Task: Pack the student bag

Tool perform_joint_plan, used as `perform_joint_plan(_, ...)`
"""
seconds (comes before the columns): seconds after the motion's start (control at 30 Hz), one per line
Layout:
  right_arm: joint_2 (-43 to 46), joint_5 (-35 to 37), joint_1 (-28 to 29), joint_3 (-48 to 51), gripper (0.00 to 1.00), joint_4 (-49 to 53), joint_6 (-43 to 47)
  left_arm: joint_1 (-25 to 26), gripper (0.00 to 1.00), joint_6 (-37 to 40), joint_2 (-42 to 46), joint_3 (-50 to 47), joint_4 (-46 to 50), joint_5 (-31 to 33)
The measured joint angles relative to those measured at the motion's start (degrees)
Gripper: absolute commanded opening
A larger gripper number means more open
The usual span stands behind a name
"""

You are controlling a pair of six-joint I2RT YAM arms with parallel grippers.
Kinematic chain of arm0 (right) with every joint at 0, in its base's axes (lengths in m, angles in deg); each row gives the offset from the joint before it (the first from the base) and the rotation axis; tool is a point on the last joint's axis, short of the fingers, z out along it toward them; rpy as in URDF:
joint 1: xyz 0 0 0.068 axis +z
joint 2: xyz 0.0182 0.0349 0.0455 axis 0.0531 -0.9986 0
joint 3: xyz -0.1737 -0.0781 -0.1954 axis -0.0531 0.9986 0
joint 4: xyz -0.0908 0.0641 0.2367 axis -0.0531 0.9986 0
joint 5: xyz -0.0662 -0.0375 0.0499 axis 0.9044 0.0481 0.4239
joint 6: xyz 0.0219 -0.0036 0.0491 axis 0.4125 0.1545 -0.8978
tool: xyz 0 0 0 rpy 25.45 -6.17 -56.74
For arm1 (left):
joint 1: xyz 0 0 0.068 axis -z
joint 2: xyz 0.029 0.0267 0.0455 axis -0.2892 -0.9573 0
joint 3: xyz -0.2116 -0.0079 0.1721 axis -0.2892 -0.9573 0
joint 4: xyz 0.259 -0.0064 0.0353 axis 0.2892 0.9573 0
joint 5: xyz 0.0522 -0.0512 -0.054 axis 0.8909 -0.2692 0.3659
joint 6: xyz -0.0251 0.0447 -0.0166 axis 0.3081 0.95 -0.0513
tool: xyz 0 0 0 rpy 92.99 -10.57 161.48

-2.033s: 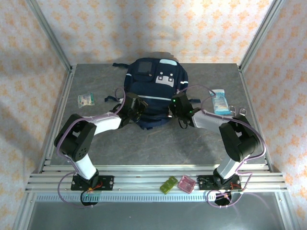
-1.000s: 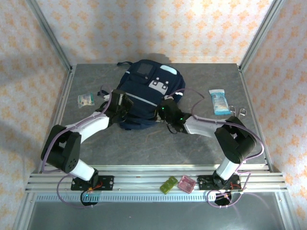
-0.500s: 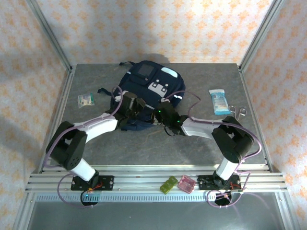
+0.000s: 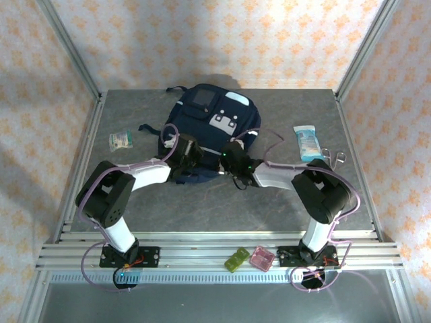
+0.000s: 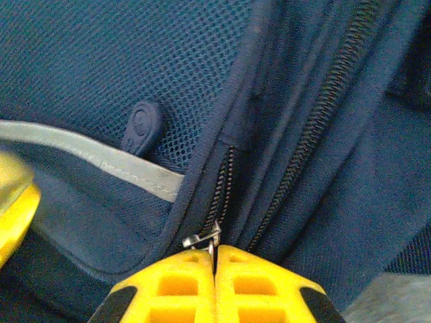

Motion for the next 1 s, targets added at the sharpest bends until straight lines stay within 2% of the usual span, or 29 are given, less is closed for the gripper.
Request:
perform_joint_plan(0.17,-1.25,2.99,-1.64,-2.62,0.07,2.19,-0.79,0.0,0.24,0.48,-1.49,1.05,-0.44,0.0)
perform_joint_plan(0.3,-3.3,5.11,-1.66,-5.51,0.0,4.44,-0.15,-0.02,0.22,1.31,-2.43,1.57,-0.7,0.22)
perform_joint_plan(0.4,-3.45,5.03,-1.66,-5.7,0.0,4.5,0.61,-0.31,0.22,1.36,-2.49,1.57,-0.79,0.24)
perform_joint_plan(0.6,-1.9,0.9,-1.25,-2.12,0.0,-0.63,3.72,-1.64,0.22,2.89,-0.87,0.87,1.16,0.7)
perform_joint_plan(0.77,-0.85,-2.75,3.48,-1.11,0.0,-3.34,5.62,-5.29,0.23,5.42,3.61,-0.5,7.65,4.02)
perform_joint_plan(0.87,-0.85,-4.9,6.75,-1.14,0.0,-4.59,6.38,-6.95,0.27,6.29,7.56,-1.51,11.23,6.36)
perform_joint_plan(1.0,-0.87,-7.72,8.24,-1.14,0.0,-4.96,6.99,-5.79,0.29,6.93,10.45,-1.11,12.48,7.43)
